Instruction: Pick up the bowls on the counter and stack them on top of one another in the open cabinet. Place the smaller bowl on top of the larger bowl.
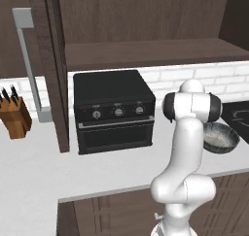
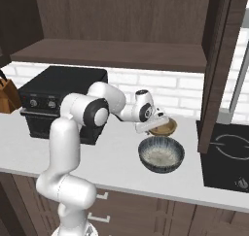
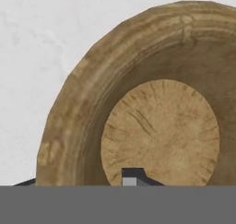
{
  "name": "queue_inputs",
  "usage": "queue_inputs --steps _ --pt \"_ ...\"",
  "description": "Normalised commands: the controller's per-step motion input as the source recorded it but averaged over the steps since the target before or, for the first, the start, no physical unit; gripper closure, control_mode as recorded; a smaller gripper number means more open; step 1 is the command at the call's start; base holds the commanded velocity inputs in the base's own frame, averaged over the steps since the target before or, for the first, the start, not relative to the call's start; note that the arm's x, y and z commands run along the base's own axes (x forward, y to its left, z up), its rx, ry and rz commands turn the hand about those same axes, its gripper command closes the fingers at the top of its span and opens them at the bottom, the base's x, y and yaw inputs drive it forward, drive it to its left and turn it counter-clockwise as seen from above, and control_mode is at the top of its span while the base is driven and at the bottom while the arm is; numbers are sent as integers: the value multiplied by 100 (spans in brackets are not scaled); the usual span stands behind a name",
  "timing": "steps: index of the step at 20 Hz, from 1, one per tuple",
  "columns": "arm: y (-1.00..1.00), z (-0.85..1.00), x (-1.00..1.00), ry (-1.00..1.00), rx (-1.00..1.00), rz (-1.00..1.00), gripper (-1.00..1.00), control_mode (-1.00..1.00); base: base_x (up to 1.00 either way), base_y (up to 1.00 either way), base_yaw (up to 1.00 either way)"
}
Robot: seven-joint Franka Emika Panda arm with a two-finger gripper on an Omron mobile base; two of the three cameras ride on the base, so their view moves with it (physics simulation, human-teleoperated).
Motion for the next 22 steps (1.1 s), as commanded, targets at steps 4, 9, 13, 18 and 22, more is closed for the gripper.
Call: queue_inputs --steps 4,9,13,18,22 --pt "0 33 -18 -26 0 0 100 -100 0 0 0" --pt "3 65 -39 -38 -1 0 100 -100 0 0 0" --pt "2 70 -80 -26 -5 0 100 -100 0 0 0" --pt "1 79 -93 -8 -5 -1 100 -100 0 0 0" --pt "8 51 -82 22 -6 -1 100 -100 0 0 0"
